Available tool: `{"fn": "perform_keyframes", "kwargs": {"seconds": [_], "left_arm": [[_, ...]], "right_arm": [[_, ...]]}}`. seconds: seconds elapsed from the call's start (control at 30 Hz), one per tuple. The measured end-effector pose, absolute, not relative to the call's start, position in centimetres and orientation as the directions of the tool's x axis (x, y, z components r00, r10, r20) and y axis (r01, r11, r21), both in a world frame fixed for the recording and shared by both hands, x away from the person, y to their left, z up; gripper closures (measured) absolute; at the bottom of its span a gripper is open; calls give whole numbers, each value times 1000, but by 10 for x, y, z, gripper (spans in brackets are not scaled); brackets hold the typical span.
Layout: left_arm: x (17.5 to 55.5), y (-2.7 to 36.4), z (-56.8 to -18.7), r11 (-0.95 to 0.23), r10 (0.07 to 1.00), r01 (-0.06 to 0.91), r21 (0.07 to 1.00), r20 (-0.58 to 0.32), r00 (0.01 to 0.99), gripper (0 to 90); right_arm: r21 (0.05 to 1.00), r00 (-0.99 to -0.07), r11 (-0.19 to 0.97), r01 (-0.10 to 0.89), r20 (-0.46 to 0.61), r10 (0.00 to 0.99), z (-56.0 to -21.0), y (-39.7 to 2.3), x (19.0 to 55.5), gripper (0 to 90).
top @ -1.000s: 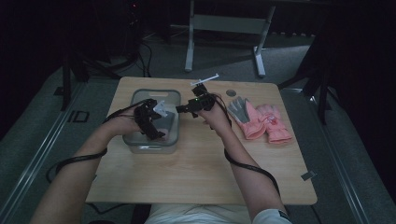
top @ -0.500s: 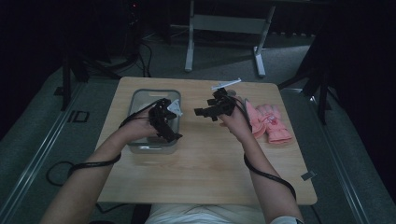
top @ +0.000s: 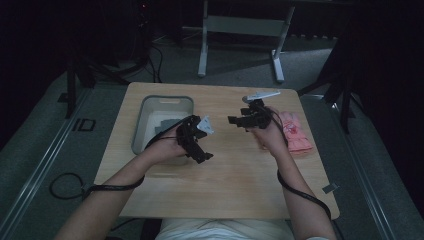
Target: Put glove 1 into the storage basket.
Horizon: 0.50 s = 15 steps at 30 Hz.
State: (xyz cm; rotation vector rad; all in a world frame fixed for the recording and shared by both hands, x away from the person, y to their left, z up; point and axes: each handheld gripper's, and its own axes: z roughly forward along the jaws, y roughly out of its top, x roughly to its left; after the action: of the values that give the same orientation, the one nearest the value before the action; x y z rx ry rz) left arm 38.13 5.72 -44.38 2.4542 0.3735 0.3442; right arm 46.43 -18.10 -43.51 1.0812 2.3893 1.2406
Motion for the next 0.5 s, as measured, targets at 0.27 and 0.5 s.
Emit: {"fn": "perform_keyframes", "kwargs": {"seconds": [0.27,0.5], "left_arm": [[364,38,-454,-727,363,189,660,136,922,15],[348,31,-468,-688,399,212,694,117,909,16]], "right_arm": [[796,-620,357,488,28,784,-432,-213,468,467],[776,-582,392,494,-40,813,-437,-237,479,557]]}}
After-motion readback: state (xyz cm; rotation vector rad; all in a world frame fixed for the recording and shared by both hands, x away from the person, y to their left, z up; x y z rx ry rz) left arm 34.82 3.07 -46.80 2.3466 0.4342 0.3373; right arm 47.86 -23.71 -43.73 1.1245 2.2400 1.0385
